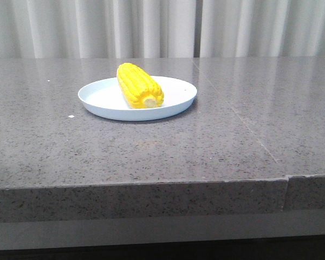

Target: Place corn on plate with both arms

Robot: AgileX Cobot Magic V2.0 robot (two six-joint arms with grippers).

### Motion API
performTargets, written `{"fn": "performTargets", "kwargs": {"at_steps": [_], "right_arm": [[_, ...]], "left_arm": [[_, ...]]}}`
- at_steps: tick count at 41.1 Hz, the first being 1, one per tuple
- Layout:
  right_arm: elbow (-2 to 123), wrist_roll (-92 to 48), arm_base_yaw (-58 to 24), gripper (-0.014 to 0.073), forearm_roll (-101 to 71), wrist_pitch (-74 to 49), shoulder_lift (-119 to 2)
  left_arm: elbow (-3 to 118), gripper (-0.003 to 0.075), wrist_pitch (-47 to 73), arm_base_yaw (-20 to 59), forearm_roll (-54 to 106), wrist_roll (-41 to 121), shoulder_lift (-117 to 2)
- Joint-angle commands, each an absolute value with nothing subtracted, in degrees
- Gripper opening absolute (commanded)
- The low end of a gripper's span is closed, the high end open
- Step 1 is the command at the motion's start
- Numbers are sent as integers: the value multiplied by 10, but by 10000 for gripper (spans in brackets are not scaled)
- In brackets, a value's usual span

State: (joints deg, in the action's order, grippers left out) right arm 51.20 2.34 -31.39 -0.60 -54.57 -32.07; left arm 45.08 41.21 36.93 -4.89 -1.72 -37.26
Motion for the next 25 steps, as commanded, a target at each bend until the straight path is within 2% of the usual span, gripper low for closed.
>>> {"fn": "performTargets", "kwargs": {"at_steps": [1,13,25], "right_arm": [[527,19,-315,-68,0,-508,-323],[527,19,-315,-68,0,-508,-323],[527,19,-315,-68,0,-508,-323]], "left_arm": [[459,-20,371,364,-45,-21,-363],[339,-20,266,191,15,-21,-233],[158,-20,110,71,19,-21,-86]]}}
